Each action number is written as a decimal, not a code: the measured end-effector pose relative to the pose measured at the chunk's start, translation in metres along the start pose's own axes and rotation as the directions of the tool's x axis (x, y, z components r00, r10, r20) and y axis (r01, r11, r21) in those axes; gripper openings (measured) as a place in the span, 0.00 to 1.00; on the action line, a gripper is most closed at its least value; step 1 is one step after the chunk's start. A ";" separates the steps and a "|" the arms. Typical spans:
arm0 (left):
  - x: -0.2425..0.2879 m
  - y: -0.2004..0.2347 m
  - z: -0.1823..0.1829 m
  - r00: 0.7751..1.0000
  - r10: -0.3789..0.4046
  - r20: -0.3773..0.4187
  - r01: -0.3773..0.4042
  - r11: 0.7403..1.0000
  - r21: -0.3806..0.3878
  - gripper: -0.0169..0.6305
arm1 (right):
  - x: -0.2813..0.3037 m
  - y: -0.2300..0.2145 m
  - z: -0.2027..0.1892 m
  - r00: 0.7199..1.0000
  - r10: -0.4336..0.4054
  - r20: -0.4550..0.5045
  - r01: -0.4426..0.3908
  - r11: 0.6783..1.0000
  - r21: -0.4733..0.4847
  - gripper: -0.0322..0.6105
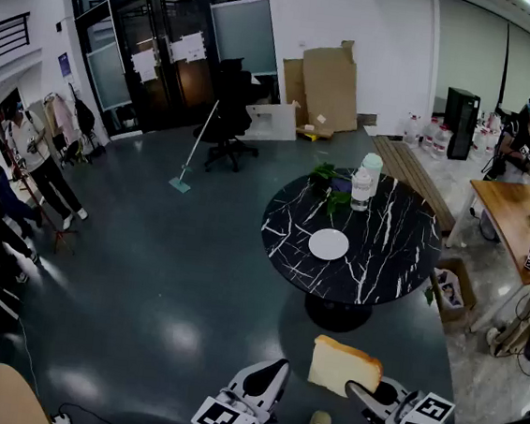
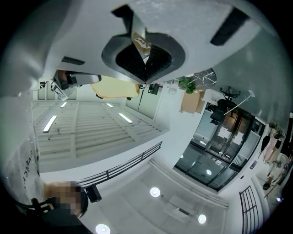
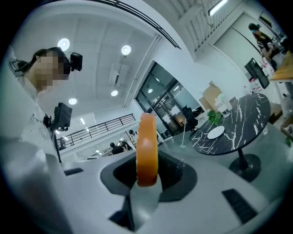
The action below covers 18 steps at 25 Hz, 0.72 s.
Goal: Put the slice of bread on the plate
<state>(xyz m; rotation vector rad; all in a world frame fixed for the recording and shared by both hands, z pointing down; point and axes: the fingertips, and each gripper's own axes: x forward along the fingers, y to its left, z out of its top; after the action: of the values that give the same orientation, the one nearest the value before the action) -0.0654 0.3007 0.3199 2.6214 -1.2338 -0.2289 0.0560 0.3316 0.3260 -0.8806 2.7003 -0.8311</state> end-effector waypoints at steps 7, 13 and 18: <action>0.062 0.031 -0.003 1.000 0.000 -0.006 0.000 1.000 0.007 0.04 | 0.025 -0.060 0.029 1.000 -0.011 -0.017 0.011 1.000 0.020 0.20; 0.100 0.058 -0.013 1.000 0.020 -0.012 -0.020 1.000 0.008 0.04 | 0.044 -0.095 0.052 1.000 0.015 -0.012 -0.015 0.999 0.031 0.20; 0.126 0.062 -0.004 1.000 0.026 0.007 -0.026 0.999 0.021 0.04 | 0.051 -0.114 0.069 0.999 0.034 -0.009 -0.034 0.999 0.021 0.20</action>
<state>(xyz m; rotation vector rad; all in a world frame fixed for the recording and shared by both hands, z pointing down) -0.0308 0.1654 0.3361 2.6225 -1.2783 -0.2209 0.0930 0.1944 0.3327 -0.8260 2.7017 -0.8570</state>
